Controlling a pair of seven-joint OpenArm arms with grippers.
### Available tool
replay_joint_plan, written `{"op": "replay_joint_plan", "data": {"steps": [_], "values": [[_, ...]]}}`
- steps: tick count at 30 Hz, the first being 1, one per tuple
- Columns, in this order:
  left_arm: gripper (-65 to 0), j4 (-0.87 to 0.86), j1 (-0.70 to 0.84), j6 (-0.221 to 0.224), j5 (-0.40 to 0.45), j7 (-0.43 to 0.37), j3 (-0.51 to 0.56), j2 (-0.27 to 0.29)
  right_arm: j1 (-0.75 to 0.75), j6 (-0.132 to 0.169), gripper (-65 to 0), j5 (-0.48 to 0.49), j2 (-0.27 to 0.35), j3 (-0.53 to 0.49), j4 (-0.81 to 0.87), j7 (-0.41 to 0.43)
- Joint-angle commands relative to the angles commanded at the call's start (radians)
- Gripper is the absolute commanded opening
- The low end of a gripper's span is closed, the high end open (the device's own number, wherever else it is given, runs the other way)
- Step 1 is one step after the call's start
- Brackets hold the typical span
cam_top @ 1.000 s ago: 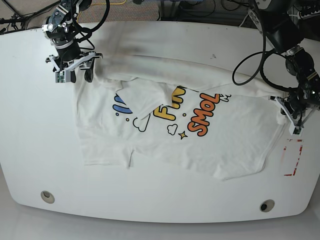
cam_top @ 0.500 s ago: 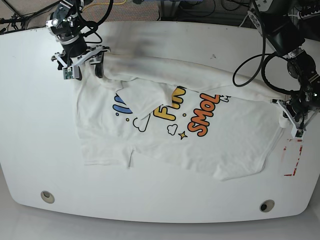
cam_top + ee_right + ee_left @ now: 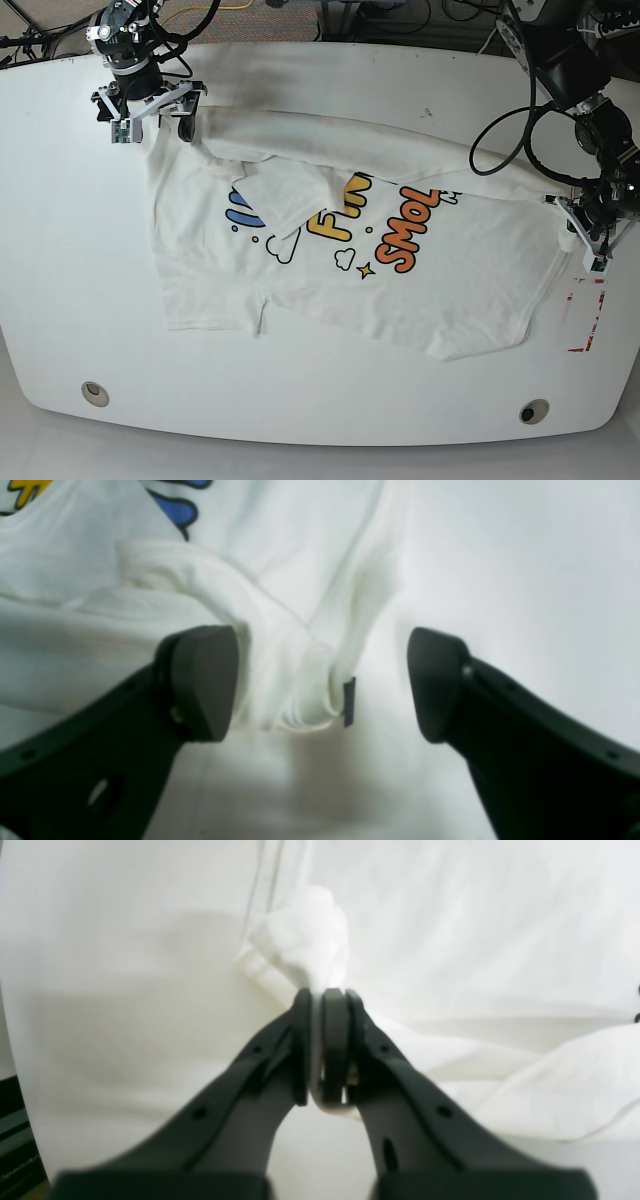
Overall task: Fold the T-shirt properly
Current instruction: 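Pull the shirt edge with the left gripper away from the right gripper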
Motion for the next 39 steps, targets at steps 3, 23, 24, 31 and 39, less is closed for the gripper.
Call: {"op": "replay_joint_plan", "data": {"steps": [3,23,24,31,39], "values": [[-63.5,0.000,0.000,0.000,0.000,0.000,0.000,0.000,0.000,0.000,-14.7,0.000,0.000,0.000,-0.038,0.000],[-63.3,-0.003,-0.009,0.000,0.003,-0.003,0.026,-0.002,0.000,0.000,-51.7,-0.002,0.000,-0.002,-0.146,0.003],[-63.3,-0.003,-0.009,0.005,0.003,-0.003,0.032,-0.002,0.000,0.000,-51.8,-0.002,0.000,-0.002,-0.146,0.003],[-63.3,-0.034,-0.021,0.096,0.002,-0.003,0.074,-0.028,0.000,0.000,-51.8,-0.002,0.001,0.000,-0.146,0.003],[-63.3,-0.187,-0.104,0.148,0.002,-0.005,0.074,-0.081,-0.003,0.000,-51.8,-0.005,0.001,0.003,-0.144,0.003]]}}
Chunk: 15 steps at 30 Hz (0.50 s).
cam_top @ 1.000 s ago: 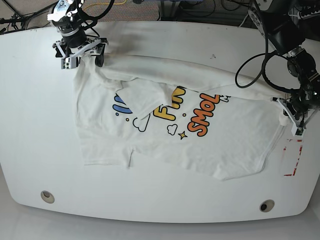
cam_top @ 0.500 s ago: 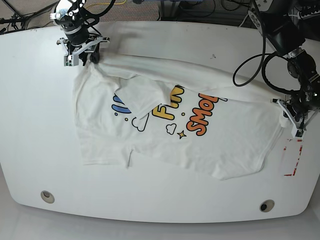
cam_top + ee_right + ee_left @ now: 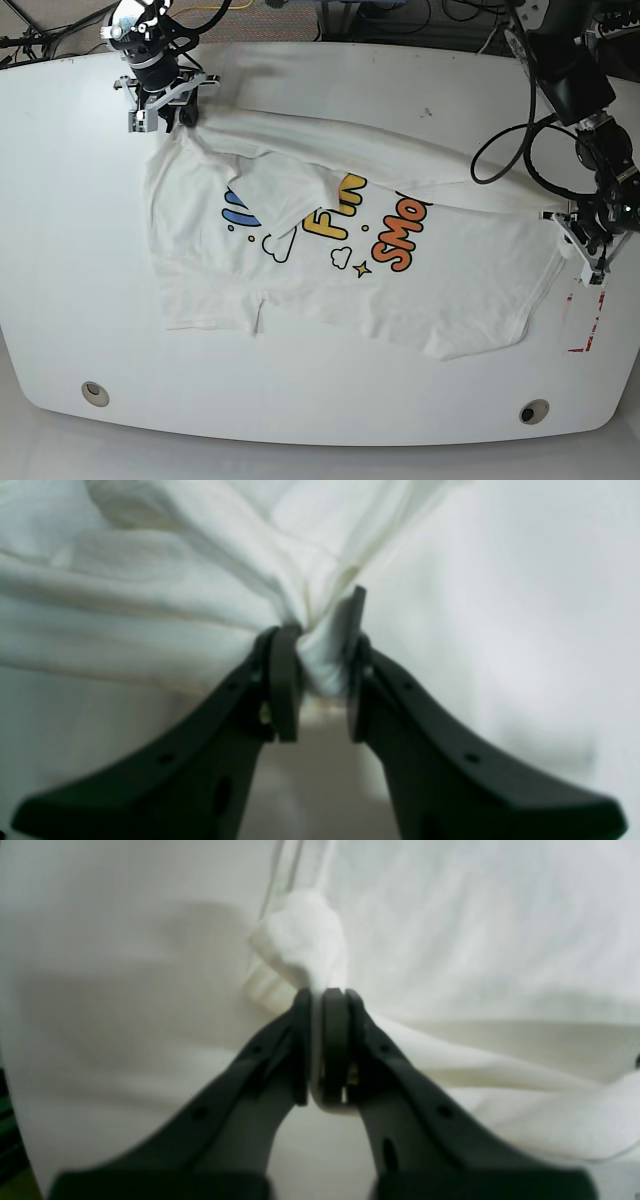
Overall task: Fold the T-shirt properly
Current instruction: 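Pull the shirt edge with the left gripper away from the right gripper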
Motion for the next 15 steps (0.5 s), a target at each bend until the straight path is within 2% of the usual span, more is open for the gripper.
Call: {"op": "replay_joint_plan", "data": {"steps": [2,8,15], "values": [[-63.3,-0.052,-0.035,0.014,-0.002,0.000,0.000,-0.009,0.000,0.000,-51.8,0.000,0.000,0.002,0.000,0.000],[-63.3,-0.158,-0.103,0.017,-0.002,-0.009,0.000,-0.035,0.000,0.000,-51.8,0.000,0.000,0.000,0.005,0.000],[-63.3,-0.267,-0.172,0.020,-0.002,-0.057,0.003,-0.037,0.000,0.000,-52.0,0.002,0.000,-0.003,0.003,0.000]]}}
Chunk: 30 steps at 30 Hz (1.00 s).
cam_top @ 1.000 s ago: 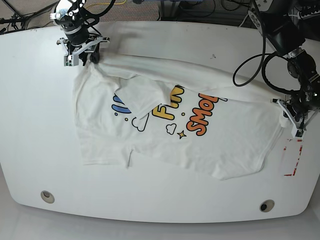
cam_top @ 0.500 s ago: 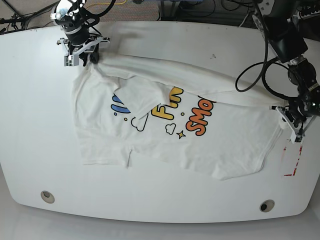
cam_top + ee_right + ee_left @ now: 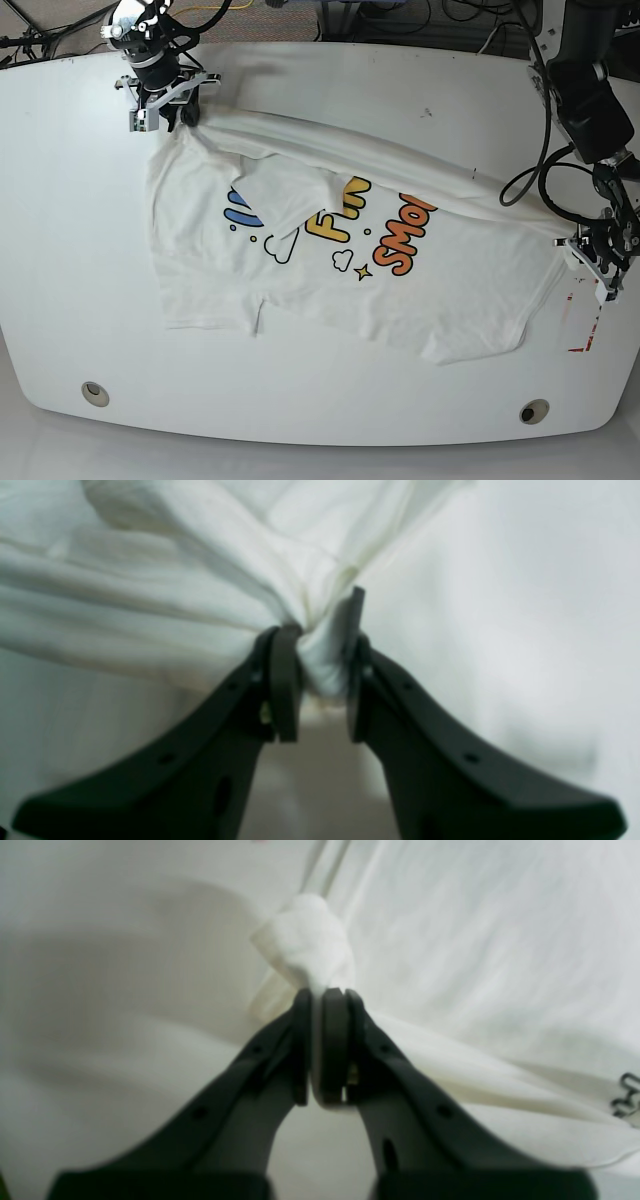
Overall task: Fold the T-shirt properly
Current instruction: 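Pull the shirt edge with the left gripper away from the right gripper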
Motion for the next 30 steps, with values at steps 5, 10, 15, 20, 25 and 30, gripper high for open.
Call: {"op": "replay_joint_plan", "data": {"steps": [5,10,15,20,25,30], "values": [[-63.3,-0.048,-0.034,0.005,0.002,-0.043,0.032,-0.005,0.000,0.000,-52.0,0.000,0.000,0.000,-0.002,0.000],[-63.2,-0.114,-0.069,0.005,0.002,-0.101,0.068,-0.008,0.000,0.000,-52.2,0.000,0.000,0.000,-0.003,0.002],[-54.7,-0.169,-0.107,0.003,0.002,-0.117,0.068,-0.025,0.000,0.000,-52.2,0.000,0.000,0.000,-0.003,0.002],[-31.0,-0.173,-0.121,0.003,0.002,-0.117,0.068,-0.026,0.000,0.000,-52.3,0.000,0.000,0.000,-0.003,0.002],[-10.0,-0.172,-0.144,0.003,-0.002,-0.121,0.068,-0.052,0.000,0.000,-52.3,0.000,0.000,-0.002,-0.003,0.002],[-7.9,-0.172,-0.160,-0.006,-0.008,-0.153,0.064,-0.083,0.002,0.000,-52.3,0.000,0.000,-0.002,-0.002,0.002]]}}
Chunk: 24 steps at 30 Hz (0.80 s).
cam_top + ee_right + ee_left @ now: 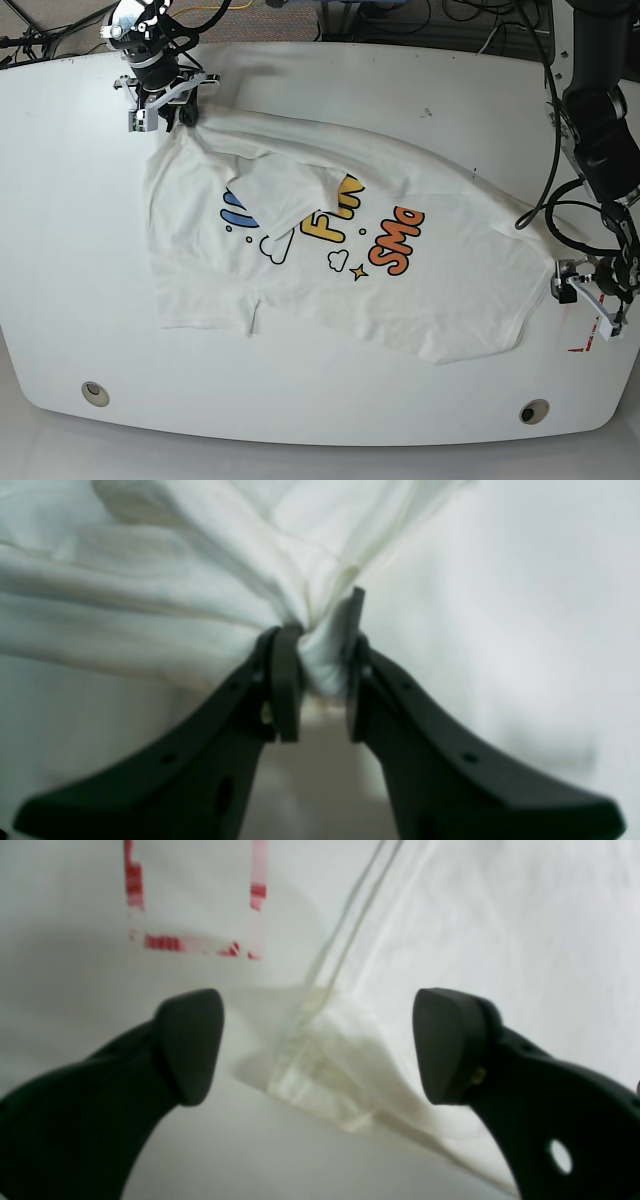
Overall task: Fold the T-shirt properly
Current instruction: 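Pull the shirt edge with the left gripper away from the right gripper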
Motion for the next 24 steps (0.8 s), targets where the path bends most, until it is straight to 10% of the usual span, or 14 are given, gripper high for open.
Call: {"op": "replay_joint_plan", "data": {"steps": [9,24], "values": [[-7.8,0.000,0.100,-0.162,-0.014,-0.003,0.002,-0.035,0.005,0.000,-52.3,0.000,-0.001,0.000,0.003,0.000],[-7.8,0.002,0.239,-0.162,-0.015,-0.103,-0.002,-0.026,0.006,0.000,-52.3,0.000,-0.001,0.000,-0.002,0.000]]}}
